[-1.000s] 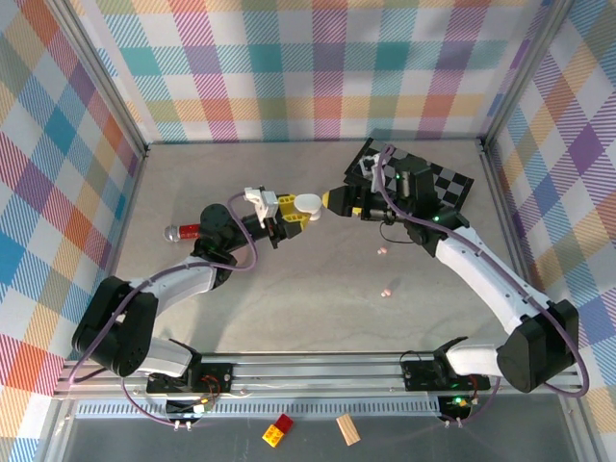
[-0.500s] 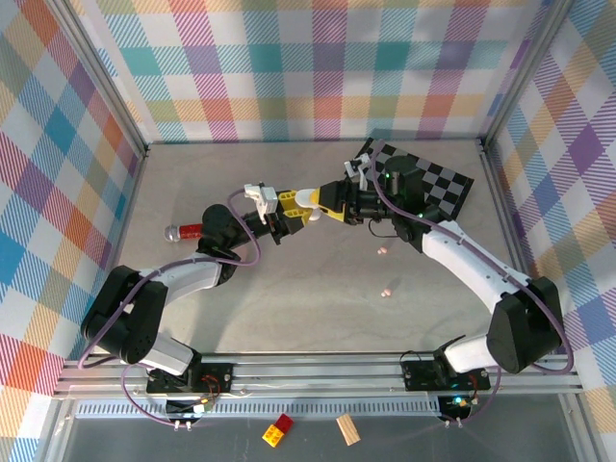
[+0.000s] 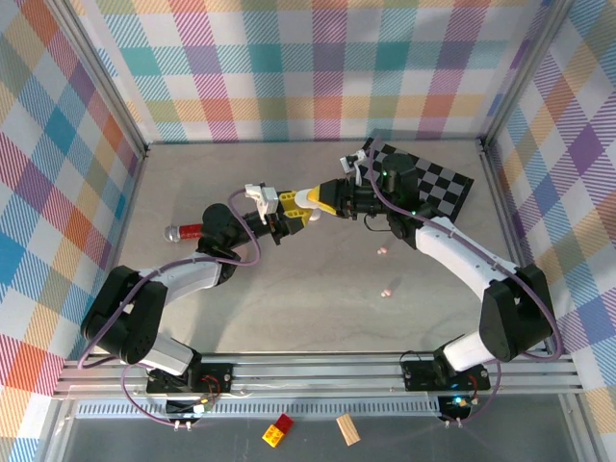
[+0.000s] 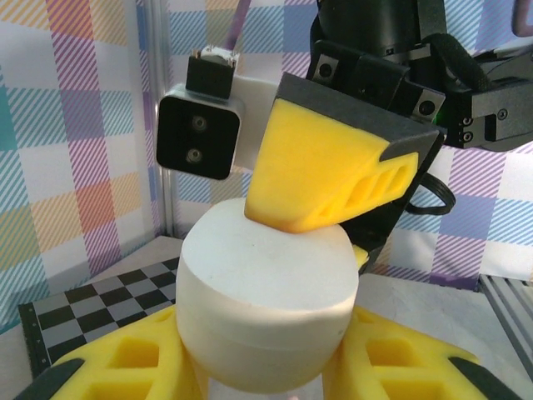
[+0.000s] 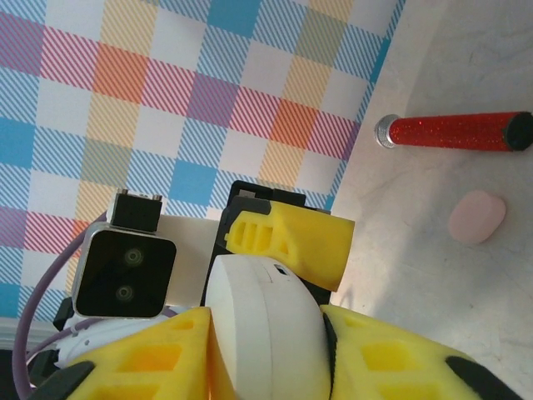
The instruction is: Insert the wireless bluetooth earbuds into the charging case
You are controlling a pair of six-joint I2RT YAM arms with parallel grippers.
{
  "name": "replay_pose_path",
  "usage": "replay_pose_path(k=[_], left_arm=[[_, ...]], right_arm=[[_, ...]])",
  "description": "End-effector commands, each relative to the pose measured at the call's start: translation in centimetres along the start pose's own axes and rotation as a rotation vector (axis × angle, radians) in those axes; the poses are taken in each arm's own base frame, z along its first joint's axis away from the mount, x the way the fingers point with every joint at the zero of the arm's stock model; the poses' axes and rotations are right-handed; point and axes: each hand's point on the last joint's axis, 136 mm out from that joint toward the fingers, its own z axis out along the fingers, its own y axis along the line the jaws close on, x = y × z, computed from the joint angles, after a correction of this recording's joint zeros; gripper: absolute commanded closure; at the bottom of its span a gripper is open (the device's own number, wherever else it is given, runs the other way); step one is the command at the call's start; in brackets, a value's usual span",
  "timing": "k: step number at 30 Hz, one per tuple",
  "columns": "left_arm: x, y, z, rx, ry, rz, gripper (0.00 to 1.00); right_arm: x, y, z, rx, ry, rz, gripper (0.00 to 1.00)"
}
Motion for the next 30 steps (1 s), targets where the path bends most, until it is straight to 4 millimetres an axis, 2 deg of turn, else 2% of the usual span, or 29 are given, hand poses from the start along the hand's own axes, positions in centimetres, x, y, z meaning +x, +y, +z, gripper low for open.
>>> replay_pose_path(k=[1,4,7,12,14,16,22,27,30], left_arm=[[-2.0,-1.2,0.3,0.049,-0.03,0.068,0.67],[-1.9,-1.2,0.3,0.049,-0.023,0.068,0.66],[-1.8,-1.2,0.2,0.046,-0.013,0.067,0.61],[-0.7,-1.3,-0.1,0.034,0.044,0.055,0.25],[0.1,-1.4,-0.4,0.032,0.092,0.036,0.08],[1.0,-1.5,-0.6,0.021,0.136,0.017,0.01],[4.0,-2.1,-1.3,-0.001,0.253,-0.027,0.0],[6.5,-3.0,-1.4,-0.006,0.369,-0.036,0.0],[7.0,-3.0,-1.5,-0.017,0.385,-0.045,0.0]], right_arm=[[-0.3,1.2,0.0,-0.029,-0.005,-0.042,0.79],[-0.3,1.0,0.0,-0.023,-0.011,-0.045,0.86],[-0.3,0.6,-0.1,-0.004,-0.022,-0.056,0.89],[-0.5,-2.2,-1.1,0.109,-0.072,-0.053,0.88],[-0.6,-4.5,-2.1,0.187,-0.109,-0.041,0.87],[-0.6,-7.2,-3.1,0.253,-0.144,-0.012,0.87],[-0.7,-15.0,-5.1,0.391,-0.207,0.097,0.87],[-0.8,-19.8,-5.4,0.545,-0.195,0.09,0.87],[-1.4,-22.3,-5.2,0.605,-0.199,0.095,0.87]])
